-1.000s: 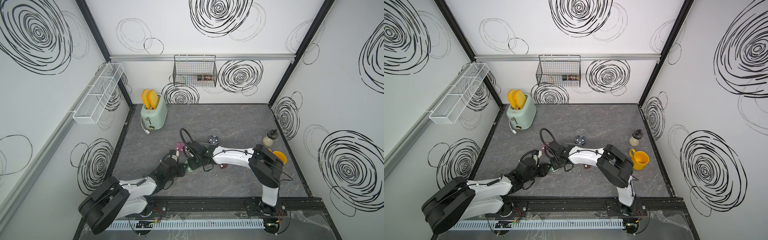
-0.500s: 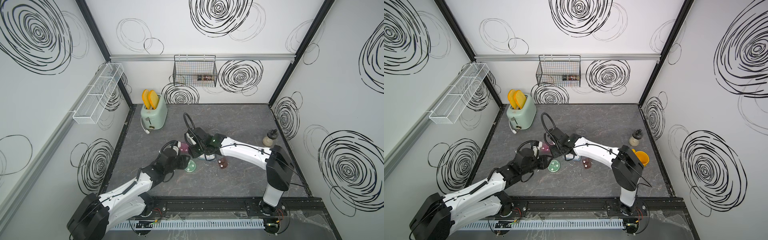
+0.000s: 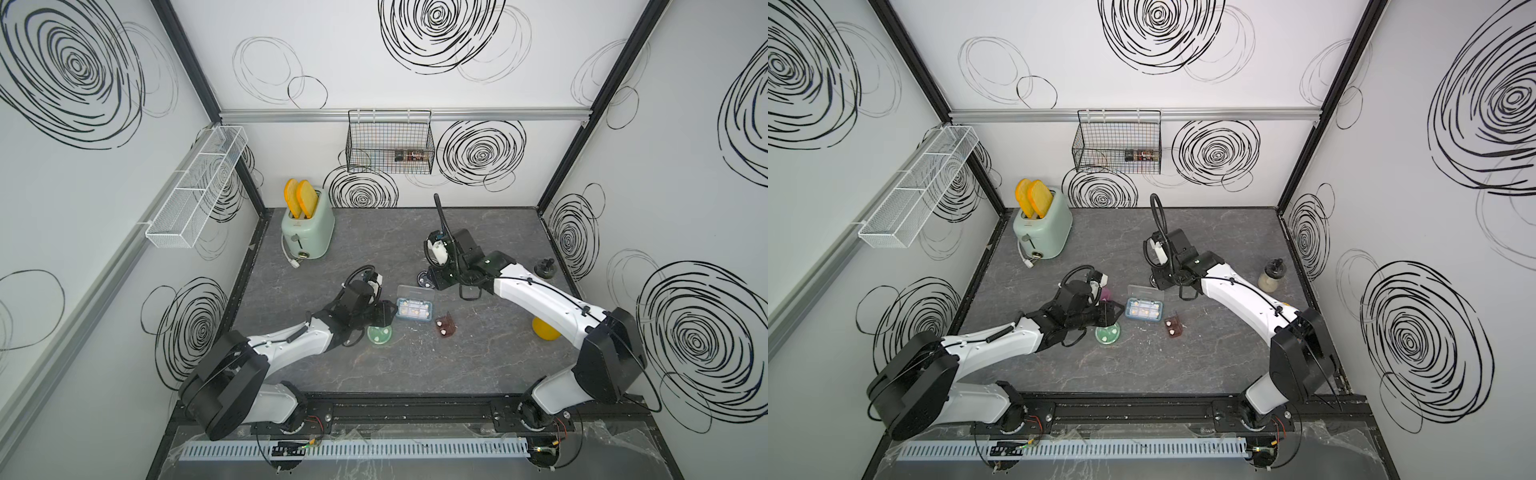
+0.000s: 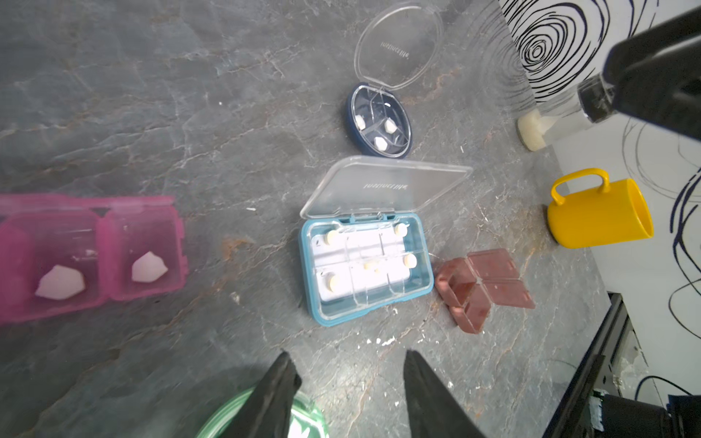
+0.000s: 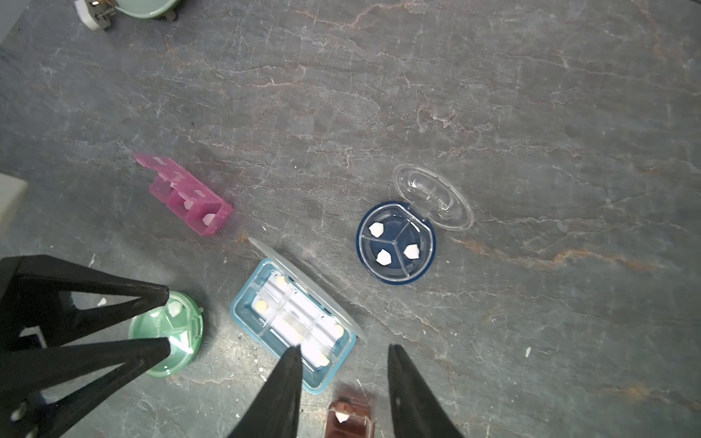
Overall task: Close pillboxes
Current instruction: Close the pillbox at the center of the board.
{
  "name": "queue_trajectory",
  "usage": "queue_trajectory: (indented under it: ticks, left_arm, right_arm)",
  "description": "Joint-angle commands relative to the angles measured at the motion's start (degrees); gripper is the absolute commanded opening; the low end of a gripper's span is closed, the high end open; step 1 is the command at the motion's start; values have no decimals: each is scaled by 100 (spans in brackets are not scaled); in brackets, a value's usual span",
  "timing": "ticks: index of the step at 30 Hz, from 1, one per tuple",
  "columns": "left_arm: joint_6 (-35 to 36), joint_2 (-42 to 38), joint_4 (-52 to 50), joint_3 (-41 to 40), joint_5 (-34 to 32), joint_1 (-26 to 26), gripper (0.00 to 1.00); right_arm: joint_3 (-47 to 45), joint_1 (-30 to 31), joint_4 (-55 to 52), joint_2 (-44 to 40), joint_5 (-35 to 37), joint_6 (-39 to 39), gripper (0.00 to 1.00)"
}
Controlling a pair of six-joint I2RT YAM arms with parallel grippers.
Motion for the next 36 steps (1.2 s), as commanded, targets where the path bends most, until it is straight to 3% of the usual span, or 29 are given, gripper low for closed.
queue_trajectory:
  ticks: [1, 6, 11, 17, 36]
  left_arm:
    - [7, 218, 459, 136, 7, -61, 51]
    - [60, 600, 585, 245, -56, -189, 51]
    - [18, 831, 677, 267, -20, -225, 50]
    - [6, 921, 751, 264, -63, -225, 48]
    - [7, 1268, 918, 234, -202, -207, 40]
  right_arm:
    - [-129, -100, 186, 64, -236, -989, 35]
    - [-741, -116, 942, -145, -170, -2098, 41]
    - [-1170, -154, 1629, -427, -378, -2681, 43]
    - [-941, -183, 1312, -82, -473, -3346, 43]
    - [-232, -206, 901, 812, -974, -3825, 37]
